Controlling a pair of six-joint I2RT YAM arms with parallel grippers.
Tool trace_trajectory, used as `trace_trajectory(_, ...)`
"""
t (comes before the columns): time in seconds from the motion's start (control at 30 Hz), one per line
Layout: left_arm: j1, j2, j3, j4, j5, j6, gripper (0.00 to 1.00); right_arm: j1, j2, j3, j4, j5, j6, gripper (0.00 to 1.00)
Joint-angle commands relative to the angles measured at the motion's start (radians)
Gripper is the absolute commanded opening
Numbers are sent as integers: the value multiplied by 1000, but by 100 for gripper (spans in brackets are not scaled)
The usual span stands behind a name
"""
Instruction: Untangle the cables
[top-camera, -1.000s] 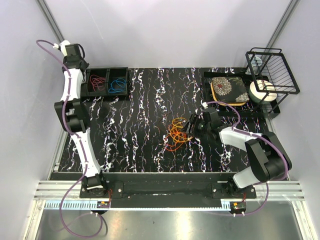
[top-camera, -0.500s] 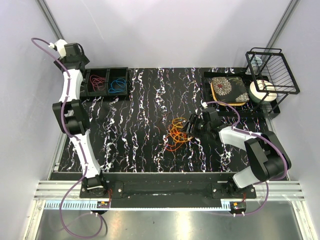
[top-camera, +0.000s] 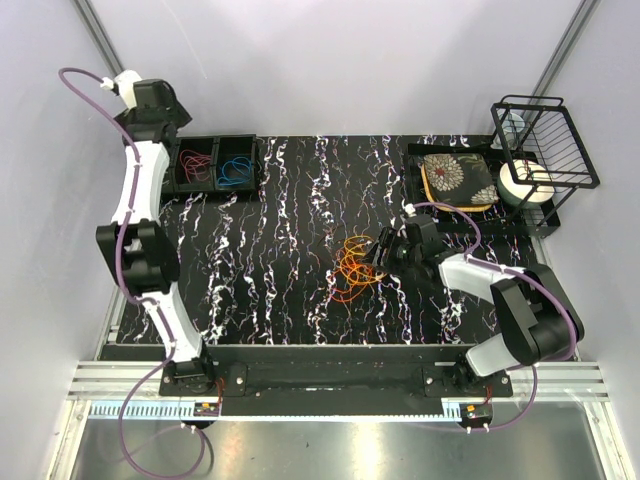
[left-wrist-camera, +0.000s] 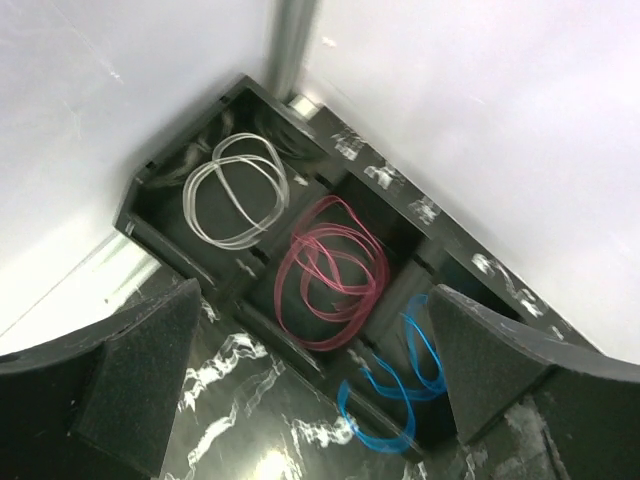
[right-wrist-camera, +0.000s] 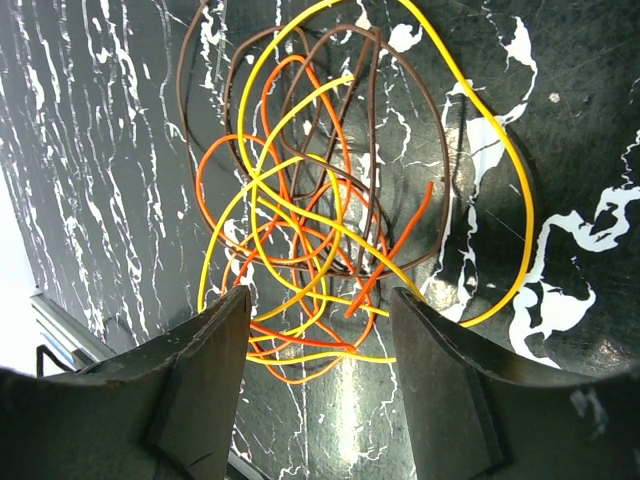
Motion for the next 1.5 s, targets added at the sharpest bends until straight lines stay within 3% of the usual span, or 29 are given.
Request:
trace_trajectory(0.0, -71, -168, -48, -61, 29, 12, 99, 1, -57, -19, 52, -12, -9, 64)
trace_trajectory(0.33, -308, -417, -217, -229, 74, 74, 99, 0, -102, -65, 81, -10, -2, 66)
trace_trajectory(0.67, -589, -632, -790, -146, 167, -31, 93, 0, -146, -96, 101, -3, -1, 66)
trace_trajectory(0.77, -664, -652, -882, -112, 202, -74, 87, -2, -146, -99, 104, -6, -1, 66)
trace_trajectory(0.9, -758, -653, -975, -7, 296, -128, 82, 0, -148, -98, 102, -1, 2, 66)
trace_trajectory(1.07, -793, -581, -1044, 119, 370, -122, 75, 1, -200, -125, 108, 43, 17, 65)
trace_trajectory(1.47, -804, -336, -947, 284, 508, -111, 66, 0, -306, -197, 148, 82, 36, 62)
